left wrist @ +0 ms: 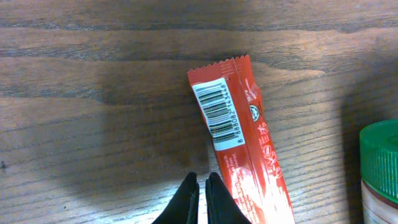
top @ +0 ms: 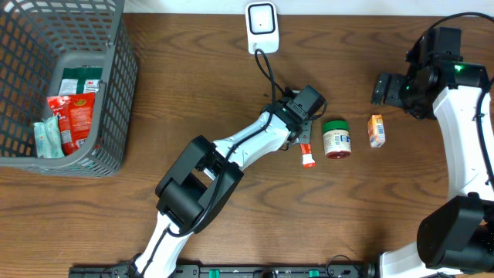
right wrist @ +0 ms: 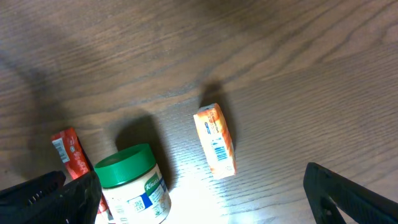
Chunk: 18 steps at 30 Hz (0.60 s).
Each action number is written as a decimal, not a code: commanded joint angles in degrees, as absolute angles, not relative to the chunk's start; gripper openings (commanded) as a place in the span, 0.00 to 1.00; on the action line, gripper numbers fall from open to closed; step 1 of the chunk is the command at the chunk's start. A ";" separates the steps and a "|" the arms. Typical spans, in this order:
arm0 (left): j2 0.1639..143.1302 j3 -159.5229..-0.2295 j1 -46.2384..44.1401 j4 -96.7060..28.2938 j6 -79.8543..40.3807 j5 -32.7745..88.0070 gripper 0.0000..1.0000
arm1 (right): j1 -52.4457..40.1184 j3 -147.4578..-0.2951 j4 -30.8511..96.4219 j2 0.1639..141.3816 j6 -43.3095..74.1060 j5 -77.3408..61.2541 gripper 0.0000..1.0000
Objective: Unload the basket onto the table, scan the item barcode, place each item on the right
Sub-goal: 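Lower the red sachet with the left gripper and set it beside the jar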
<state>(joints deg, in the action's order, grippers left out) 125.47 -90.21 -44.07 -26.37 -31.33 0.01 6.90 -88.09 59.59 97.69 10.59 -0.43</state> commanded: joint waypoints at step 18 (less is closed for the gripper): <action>127.94 -89.58 -44.21 -23.24 -33.28 1.48 0.08 | 7.14 -89.17 59.61 96.79 10.22 -0.51 0.99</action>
<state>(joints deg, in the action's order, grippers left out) 126.78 -90.21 -44.10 -23.62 -33.01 0.89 6.90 -88.09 59.55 97.69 10.61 -0.43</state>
